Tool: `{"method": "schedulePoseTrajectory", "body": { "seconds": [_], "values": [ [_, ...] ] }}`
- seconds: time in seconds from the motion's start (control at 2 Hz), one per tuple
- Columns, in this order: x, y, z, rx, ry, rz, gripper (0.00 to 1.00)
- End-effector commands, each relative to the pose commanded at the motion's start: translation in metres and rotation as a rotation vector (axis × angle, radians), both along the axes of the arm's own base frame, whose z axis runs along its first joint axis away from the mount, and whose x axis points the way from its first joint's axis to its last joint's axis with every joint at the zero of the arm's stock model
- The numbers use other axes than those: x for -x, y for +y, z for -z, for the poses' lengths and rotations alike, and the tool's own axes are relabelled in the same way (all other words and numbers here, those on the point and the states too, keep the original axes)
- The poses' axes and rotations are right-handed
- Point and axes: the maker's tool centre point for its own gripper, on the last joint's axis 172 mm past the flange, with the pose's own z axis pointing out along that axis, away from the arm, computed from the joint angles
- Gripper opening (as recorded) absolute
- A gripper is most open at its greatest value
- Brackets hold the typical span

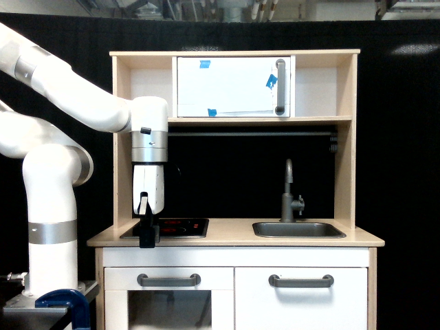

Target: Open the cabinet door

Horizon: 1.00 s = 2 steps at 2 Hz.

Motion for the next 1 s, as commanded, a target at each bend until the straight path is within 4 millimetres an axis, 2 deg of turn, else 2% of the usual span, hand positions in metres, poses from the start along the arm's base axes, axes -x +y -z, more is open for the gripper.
{"method": "schedulePoseTrajectory", "body": {
  "seconds": [0.5, 1.0],
  "values": [
    [-0.018, -0.01, -0.005, -0.078, -0.071, -0.029, 1.0],
    [-0.063, -0.038, -0.005, -0.135, -0.153, -0.115, 1.0]
  ]
}}
